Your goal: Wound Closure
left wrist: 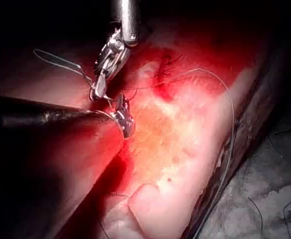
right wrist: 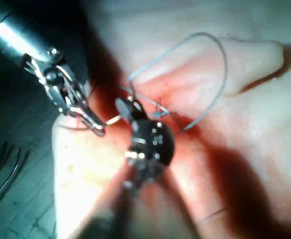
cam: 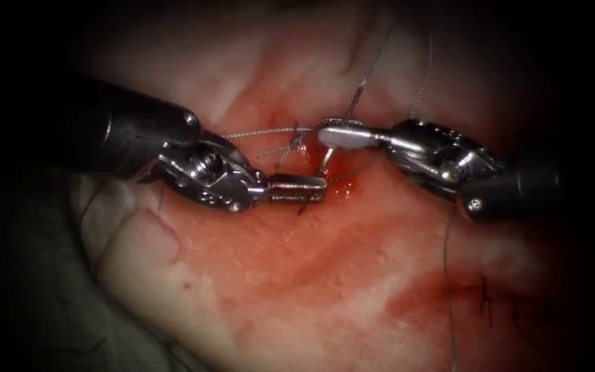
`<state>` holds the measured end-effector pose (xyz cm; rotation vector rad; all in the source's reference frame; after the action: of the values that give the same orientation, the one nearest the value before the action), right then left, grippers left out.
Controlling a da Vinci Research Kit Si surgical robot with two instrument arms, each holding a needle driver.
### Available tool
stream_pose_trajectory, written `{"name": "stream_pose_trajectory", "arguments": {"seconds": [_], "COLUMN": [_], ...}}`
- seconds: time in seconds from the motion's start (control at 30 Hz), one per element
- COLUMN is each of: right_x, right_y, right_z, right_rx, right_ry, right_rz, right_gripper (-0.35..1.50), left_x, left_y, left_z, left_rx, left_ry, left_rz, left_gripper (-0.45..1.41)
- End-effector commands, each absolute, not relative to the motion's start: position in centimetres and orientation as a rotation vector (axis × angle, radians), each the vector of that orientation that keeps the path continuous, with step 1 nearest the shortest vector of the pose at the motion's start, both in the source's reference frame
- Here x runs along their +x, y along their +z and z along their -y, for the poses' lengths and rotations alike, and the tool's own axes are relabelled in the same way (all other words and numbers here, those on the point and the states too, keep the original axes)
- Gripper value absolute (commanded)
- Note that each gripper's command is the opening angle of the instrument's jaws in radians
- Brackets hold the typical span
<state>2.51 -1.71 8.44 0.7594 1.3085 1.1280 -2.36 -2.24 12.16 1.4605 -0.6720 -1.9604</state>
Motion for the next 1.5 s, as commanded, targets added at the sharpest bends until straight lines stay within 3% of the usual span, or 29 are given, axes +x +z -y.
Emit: {"name": "stream_pose_trajectory", "arguments": {"seconds": [0.03,0.07,0.2,0.27,0.4,0.5,0.67,0.7,0.73,1.03,1.3,1.4,1.5], "right_x": [2.57,2.56,2.48,2.42,2.24,2.14,2.09,2.09,2.09,2.11,2.18,2.2,2.22], "right_y": [8.5,8.4,8.4,8.4,8.4,8.3,8.3,8.3,8.3,8.3,8.3,8.3,8.3], "right_z": [1.8,1.8,1.7,1.7,1.7,1.6,1.7,1.7,1.7,1.7,1.7,1.8,1.8], "right_rx": [0.764,0.763,0.7,0.648,0.555,0.491,0.401,0.381,0.364,0.252,0.213,0.208,0.199], "right_ry": [1.129,1.132,1.045,1.007,0.961,0.938,0.874,0.856,0.844,0.745,0.708,0.703,0.694], "right_rz": [-1.324,-1.33,-1.356,-1.366,-1.375,-1.371,-1.363,-1.354,-1.348,-1.316,-1.303,-1.303,-1.3], "right_gripper": [-0.35,-0.35,-0.35,-0.35,-0.35,-0.35,-0.35,-0.35,-0.35,-0.35,-0.35,-0.35,-0.35], "left_x": [-2.43,-2.45,-2.45,-2.43,-2.35,-2.27,-2.15,-2.13,-2.13,-2.22,-2.66,-2.65,-2.58], "left_y": [12.2,12.2,12.0,11.9,11.9,11.9,12.2,12.3,12.3,12.9,13.3,13.4,13.5], "left_z": [2.3,2.3,2.2,2.2,2.2,2.2,2.2,2.3,2.3,2.3,2.2,2.1,2.0], "left_rx": [1.461,1.491,1.72,1.775,1.916,1.915,1.803,1.779,1.77,1.51,1.445,1.405,1.308], "left_ry": [-1.979,-2.026,-2.282,-2.338,-2.484,-2.583,-2.76,-2.809,-2.828,-2.982,-3.02,-3.034,-3.06], "left_rz": [0.645,0.597,0.342,0.271,0.013,-0.186,-0.456,-0.497,-0.52,-0.652,-0.711,-0.734,-0.721], "left_gripper": [-0.45,0.57,1.18,1.21,0.88,0.05,-0.21,-0.4,-0.45,-0.43,-0.42,-0.27,-0.3]}}
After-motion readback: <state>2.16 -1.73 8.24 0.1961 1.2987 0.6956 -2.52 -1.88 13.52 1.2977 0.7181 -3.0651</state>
